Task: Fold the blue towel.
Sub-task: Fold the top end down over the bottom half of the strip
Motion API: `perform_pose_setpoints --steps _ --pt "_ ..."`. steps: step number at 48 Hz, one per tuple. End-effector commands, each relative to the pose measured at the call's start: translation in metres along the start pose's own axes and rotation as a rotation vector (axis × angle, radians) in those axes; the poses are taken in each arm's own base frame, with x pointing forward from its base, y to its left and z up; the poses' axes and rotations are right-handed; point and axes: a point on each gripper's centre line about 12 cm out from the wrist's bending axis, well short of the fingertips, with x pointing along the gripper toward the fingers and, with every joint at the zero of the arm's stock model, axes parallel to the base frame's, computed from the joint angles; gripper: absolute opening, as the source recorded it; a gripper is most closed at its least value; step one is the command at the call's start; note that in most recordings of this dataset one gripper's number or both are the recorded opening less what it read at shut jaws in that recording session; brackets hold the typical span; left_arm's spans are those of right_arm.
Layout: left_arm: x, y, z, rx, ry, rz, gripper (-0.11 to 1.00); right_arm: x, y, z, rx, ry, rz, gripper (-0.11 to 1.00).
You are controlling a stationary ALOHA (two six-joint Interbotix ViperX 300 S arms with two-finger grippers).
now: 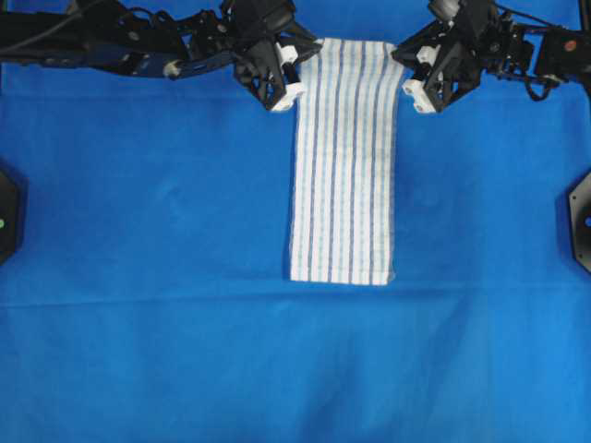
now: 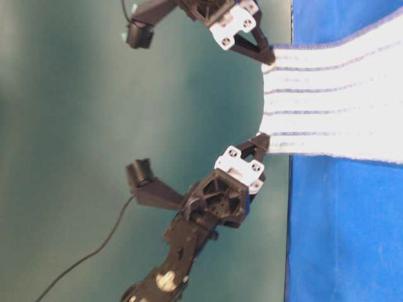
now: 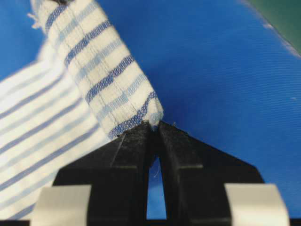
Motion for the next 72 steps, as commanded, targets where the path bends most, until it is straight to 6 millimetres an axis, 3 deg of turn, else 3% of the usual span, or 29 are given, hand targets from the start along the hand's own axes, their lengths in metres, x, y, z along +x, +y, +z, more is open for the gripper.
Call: perform_pose_setpoints --steps 1,26,41,57,72 --pt "-0.018 -0.017 0.015 0.024 -0.045 -0.033 0.03 -0.017 0.018 0.007 -0.023 -0.030 0.036 0.07" --pt "-0.065 -0.115 -0.024 0.150 0.018 -0.245 0.03 -0.049 0.112 -0.043 -0.084 0.131 0.229 0.07" --pt "-0.078 -0.164 -0.039 0.223 0.063 -0.353 0.03 -0.058 0.148 -0.063 -0.136 0.199 0.298 0.07" --pt "-0.071 -0.170 -0.066 0.243 0.126 -0.362 0.03 -0.043 0.157 -0.082 -0.167 0.270 0.291 0.07" --pt "-0.064 -0.171 -0.070 0.238 0.110 -0.360 0.03 -0.038 0.163 -0.086 -0.169 0.274 0.309 0.07"
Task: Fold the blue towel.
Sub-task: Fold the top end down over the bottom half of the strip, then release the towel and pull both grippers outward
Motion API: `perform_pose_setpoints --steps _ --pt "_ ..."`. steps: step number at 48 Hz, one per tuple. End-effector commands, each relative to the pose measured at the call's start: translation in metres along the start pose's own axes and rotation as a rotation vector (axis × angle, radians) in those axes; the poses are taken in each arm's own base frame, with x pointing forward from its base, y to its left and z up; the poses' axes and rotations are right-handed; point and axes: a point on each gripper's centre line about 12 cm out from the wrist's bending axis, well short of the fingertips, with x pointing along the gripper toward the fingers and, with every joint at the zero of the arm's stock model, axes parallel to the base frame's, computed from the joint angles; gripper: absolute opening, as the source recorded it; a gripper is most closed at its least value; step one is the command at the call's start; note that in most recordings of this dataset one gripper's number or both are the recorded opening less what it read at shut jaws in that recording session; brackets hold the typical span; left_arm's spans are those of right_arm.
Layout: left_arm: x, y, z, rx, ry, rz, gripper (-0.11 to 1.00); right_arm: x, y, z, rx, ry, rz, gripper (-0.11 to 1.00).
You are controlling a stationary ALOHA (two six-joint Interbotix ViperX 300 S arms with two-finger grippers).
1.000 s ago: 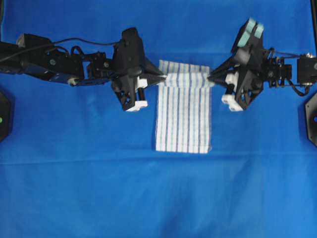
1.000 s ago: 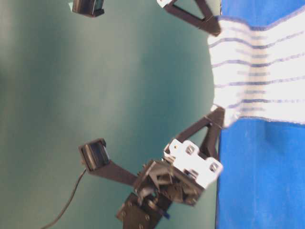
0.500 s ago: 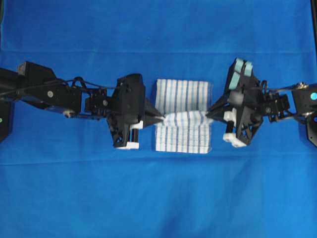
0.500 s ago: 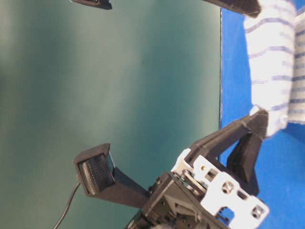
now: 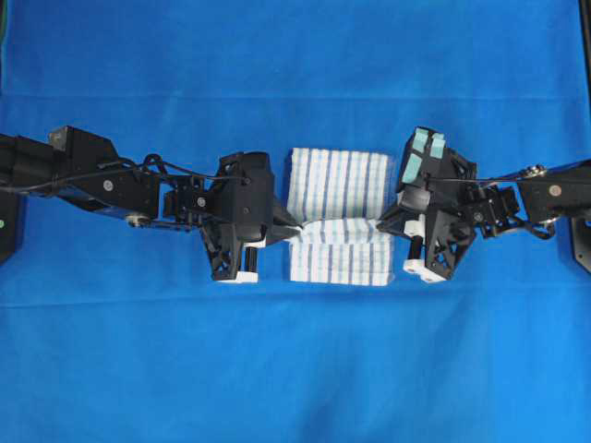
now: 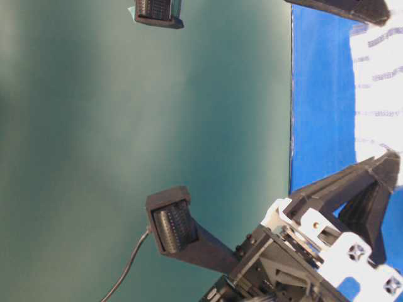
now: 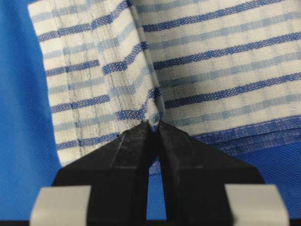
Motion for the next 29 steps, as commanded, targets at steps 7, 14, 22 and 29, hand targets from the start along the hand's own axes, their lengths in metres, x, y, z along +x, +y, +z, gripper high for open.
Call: perform_pose_setpoints --steps 7,14,22,29 --pt "-0.003 -0.002 0.007 0.001 -0.025 -0.003 0.03 -0.002 0.004 0.003 -0.003 -0.009 0.009 0.07" --pt "-0.003 -0.001 0.008 0.000 -0.040 -0.001 0.03 -0.002 0.006 0.004 -0.006 -0.015 0.014 0.08" --pt "-0.005 -0.001 0.009 -0.008 -0.046 0.000 0.10 -0.003 0.008 0.010 -0.010 -0.026 0.017 0.46" --pt "-0.012 -0.002 0.016 -0.038 -0.057 -0.002 0.51 -0.009 0.009 0.016 -0.012 -0.032 0.005 0.62"
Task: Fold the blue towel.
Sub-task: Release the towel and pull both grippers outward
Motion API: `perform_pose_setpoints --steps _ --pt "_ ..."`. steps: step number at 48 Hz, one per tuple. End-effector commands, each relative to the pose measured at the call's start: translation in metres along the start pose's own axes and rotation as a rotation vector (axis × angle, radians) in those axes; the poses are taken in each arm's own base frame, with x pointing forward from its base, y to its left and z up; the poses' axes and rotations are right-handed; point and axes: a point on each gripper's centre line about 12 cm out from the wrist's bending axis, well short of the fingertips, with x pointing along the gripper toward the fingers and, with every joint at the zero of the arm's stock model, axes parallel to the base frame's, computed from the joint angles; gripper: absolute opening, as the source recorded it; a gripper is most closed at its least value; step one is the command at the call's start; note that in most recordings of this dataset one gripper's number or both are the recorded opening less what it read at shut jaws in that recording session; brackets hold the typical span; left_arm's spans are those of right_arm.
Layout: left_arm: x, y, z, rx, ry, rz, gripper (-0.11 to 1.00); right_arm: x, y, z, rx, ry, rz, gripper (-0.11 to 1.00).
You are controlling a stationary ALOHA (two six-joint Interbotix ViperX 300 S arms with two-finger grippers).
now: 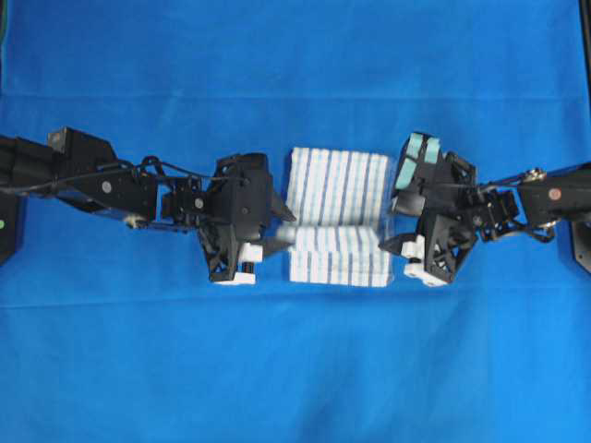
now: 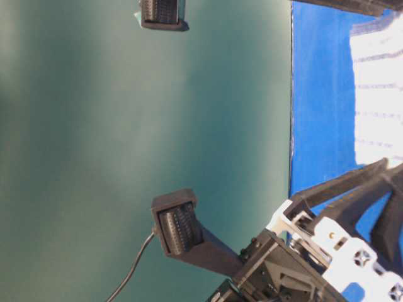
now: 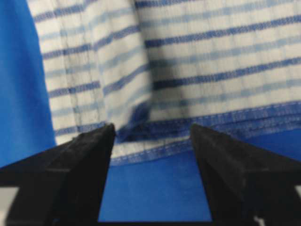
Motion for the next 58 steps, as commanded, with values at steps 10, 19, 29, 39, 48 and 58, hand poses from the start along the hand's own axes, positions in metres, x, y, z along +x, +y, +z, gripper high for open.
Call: perform_pose_setpoints --steps 10,19,29,39,48,58 --pt "-0.038 -0.004 0.041 0.010 -0.083 -0.009 0.89 -0.032 0.008 0.027 -0.016 -0.078 -0.005 0.59" --pt "-0.073 -0.003 0.063 0.016 -0.111 -0.011 0.88 -0.067 0.007 0.037 -0.038 -0.134 -0.028 0.59" --pt "-0.112 -0.003 0.071 0.016 -0.163 -0.012 0.88 -0.110 0.000 0.038 -0.051 -0.219 -0.041 0.59" --pt "-0.163 -0.002 0.070 0.013 -0.270 -0.010 0.87 -0.161 -0.012 0.030 -0.046 -0.349 -0.035 0.59" --pt "-0.203 0.001 0.054 0.010 -0.361 0.000 0.86 -0.193 -0.022 0.016 -0.068 -0.439 -0.032 0.59" --pt "-0.237 0.001 0.030 0.009 -0.434 0.003 0.86 -0.201 -0.033 -0.011 -0.100 -0.490 -0.026 0.59"
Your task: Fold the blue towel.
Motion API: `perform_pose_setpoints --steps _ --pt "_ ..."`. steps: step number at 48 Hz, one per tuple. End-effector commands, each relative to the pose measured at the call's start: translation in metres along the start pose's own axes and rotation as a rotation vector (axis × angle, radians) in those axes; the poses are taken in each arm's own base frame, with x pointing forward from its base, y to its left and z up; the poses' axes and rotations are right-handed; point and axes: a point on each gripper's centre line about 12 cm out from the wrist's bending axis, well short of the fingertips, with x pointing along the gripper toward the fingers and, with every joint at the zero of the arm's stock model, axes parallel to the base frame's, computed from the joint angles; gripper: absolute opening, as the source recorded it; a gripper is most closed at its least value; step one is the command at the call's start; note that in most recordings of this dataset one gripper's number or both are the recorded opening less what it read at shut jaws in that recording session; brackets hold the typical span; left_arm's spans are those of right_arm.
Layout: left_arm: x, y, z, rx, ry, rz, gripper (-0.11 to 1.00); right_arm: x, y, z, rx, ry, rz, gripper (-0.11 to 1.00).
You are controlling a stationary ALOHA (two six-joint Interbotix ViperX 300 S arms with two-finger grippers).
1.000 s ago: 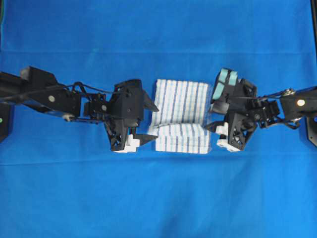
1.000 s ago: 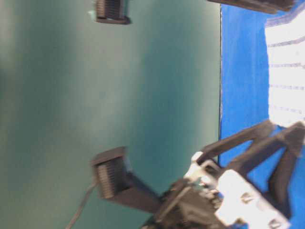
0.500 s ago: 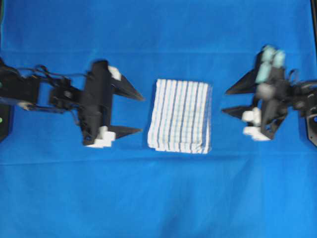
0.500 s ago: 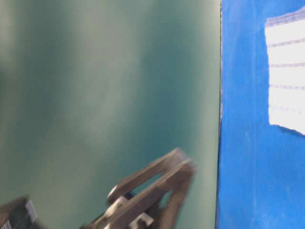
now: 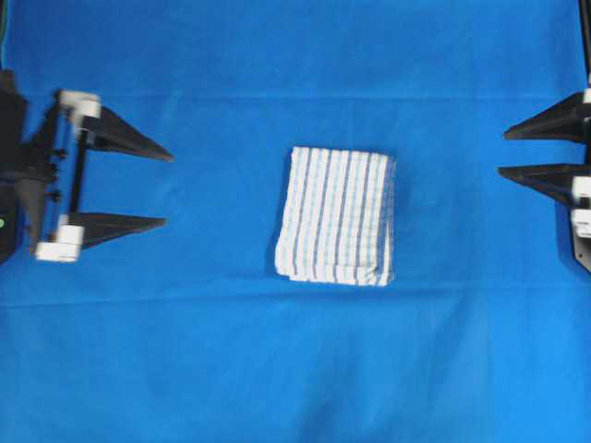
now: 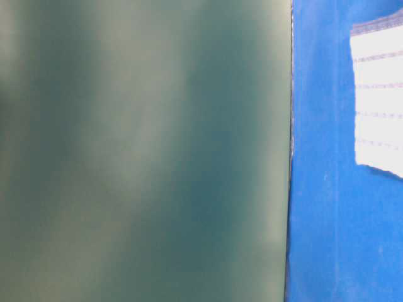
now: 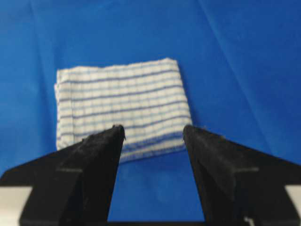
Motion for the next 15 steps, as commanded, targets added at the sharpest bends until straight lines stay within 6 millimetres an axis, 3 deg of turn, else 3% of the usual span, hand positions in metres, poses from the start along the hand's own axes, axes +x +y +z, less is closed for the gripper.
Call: perform_pose_setpoints --steps 1,15 --pt "-0.014 0.000 0.003 -0.002 -0.052 0.003 0.86 -0.008 -0.003 -0.006 -0.001 -0.033 0.011 0.59" --pt "-0.054 0.000 -0.037 -0.003 -0.113 0.009 0.86 -0.008 -0.007 -0.046 -0.008 -0.070 0.055 0.59"
